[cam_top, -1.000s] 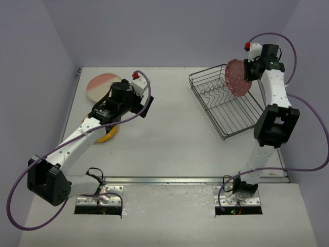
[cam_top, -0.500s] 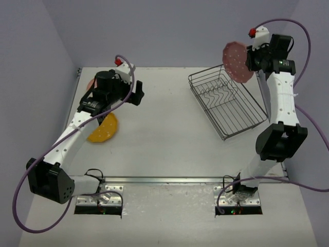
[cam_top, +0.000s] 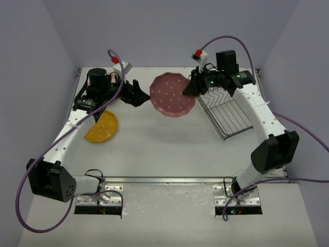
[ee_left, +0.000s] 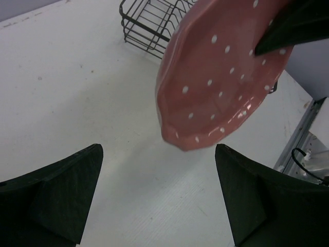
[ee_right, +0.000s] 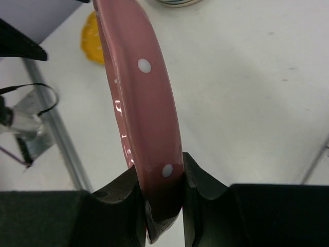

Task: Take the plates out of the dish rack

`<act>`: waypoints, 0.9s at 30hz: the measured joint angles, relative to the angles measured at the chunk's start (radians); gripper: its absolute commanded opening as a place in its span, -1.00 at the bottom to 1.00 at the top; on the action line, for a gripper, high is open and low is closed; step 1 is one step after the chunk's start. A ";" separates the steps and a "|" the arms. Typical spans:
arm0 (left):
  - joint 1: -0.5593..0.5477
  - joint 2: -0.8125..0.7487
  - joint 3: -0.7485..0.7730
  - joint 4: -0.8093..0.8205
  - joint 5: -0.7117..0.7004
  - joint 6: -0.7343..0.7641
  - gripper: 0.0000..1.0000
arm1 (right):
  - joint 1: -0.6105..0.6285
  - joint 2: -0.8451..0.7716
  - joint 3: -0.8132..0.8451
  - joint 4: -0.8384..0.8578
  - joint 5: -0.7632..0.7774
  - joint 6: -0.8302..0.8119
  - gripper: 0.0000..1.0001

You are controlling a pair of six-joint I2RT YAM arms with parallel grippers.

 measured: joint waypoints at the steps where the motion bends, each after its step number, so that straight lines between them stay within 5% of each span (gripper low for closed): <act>1: 0.000 0.000 0.000 0.000 0.011 -0.006 0.63 | 0.021 0.000 -0.016 0.011 -0.021 0.026 -1.00; 10: 0.000 0.011 -0.031 0.003 0.101 -0.047 0.05 | 0.060 -0.002 -0.144 0.188 -0.157 0.233 -1.00; 17: 0.018 0.056 -0.045 0.003 0.263 -0.081 -1.00 | 0.056 -0.005 -0.157 0.260 -0.187 0.282 -1.00; 18: 0.021 0.059 -0.047 0.000 0.283 -0.093 -1.00 | 0.054 -0.006 -0.161 0.268 -0.191 0.280 -0.98; 20: 0.027 0.059 -0.048 0.000 0.300 -0.104 -1.00 | 0.052 -0.006 -0.164 0.272 -0.202 0.285 -0.67; 21: 0.033 0.059 -0.049 0.000 0.306 -0.107 -1.00 | 0.052 -0.006 -0.164 0.272 -0.204 0.289 -0.27; 25: 0.092 0.059 -0.080 0.009 0.341 -0.116 -1.00 | 0.059 -0.008 -0.163 0.293 -0.195 0.335 0.81; 27: 0.147 0.061 -0.116 -0.003 0.366 -0.122 -1.00 | 0.063 -0.013 -0.162 0.305 -0.182 0.347 0.98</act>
